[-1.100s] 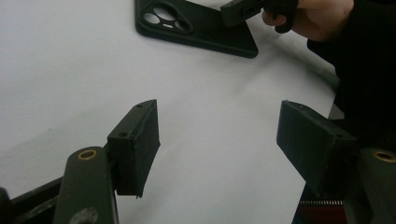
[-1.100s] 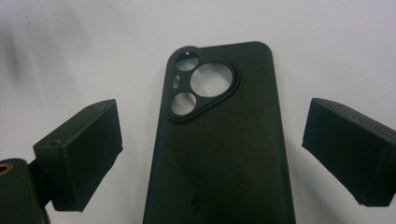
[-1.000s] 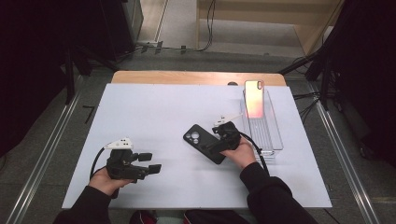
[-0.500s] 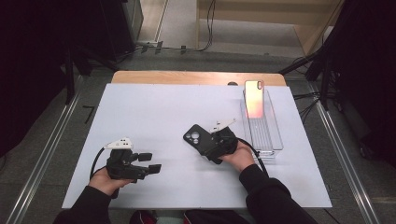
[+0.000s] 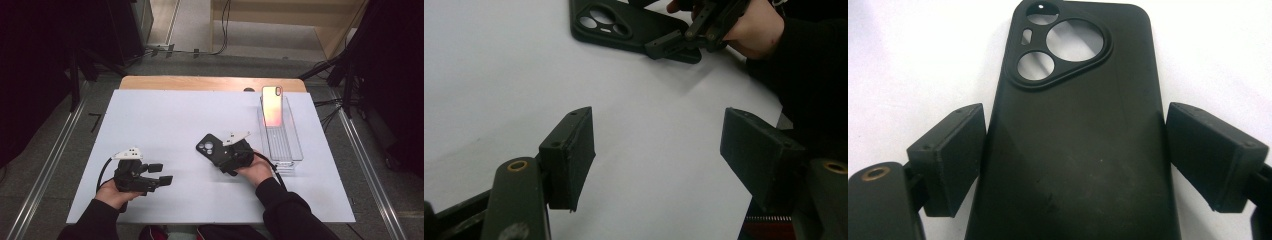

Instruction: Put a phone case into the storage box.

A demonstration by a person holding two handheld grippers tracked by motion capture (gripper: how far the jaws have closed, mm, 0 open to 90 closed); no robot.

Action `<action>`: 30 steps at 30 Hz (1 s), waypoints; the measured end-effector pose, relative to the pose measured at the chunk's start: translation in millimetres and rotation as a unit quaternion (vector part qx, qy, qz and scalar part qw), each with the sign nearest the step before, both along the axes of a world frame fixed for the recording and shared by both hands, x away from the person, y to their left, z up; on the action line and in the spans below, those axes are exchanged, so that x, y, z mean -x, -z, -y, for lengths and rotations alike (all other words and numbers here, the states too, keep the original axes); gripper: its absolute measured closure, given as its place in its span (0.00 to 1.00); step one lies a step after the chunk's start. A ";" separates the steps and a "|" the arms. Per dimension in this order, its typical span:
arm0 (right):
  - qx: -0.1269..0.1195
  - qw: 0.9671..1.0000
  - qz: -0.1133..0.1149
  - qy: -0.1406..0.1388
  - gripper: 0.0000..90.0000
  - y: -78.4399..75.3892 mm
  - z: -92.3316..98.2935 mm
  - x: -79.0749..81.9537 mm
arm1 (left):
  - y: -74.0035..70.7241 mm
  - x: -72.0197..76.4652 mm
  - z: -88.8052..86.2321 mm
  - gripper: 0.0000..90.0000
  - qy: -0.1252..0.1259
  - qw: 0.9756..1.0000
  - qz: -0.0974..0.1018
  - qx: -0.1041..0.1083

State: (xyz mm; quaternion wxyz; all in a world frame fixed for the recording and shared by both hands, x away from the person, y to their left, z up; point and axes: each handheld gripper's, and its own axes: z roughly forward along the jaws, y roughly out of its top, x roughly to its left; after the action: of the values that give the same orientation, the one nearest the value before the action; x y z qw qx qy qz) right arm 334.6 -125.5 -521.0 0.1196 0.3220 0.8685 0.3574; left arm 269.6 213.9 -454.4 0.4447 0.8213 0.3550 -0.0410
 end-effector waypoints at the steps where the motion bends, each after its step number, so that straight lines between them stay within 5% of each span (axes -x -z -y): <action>1: 0.000 1.000 -0.001 0.000 0.12 -0.2 0.1 -0.1 | -0.1 0.0 0.0 0.33 0.000 1.000 0.000 0.000; 10: -0.011 1.000 -0.010 -0.004 0.13 -5.2 0.6 -0.8 | -1.1 -0.4 0.7 0.33 -0.002 1.000 0.000 0.002; 20: -0.042 0.999 -0.007 -0.001 0.13 -28.9 -1.2 3.8 | -4.9 -2.1 2.7 0.33 -0.011 1.000 -0.006 0.007; 27: -0.089 0.995 -0.029 0.020 0.13 -43.6 0.2 9.6 | -10.9 -3.6 6.4 0.31 -0.029 0.999 -0.013 0.026; 30: -0.117 0.991 -0.050 0.032 0.13 -48.5 1.9 12.7 | -14.2 -4.7 8.6 0.28 -0.032 0.999 -0.016 0.028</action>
State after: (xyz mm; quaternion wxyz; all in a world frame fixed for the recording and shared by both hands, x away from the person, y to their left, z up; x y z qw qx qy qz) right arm 322.0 -127.5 -472.5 0.0493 0.3786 0.8151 0.4358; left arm 274.3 205.3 -440.3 0.4632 0.7959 0.3868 -0.0500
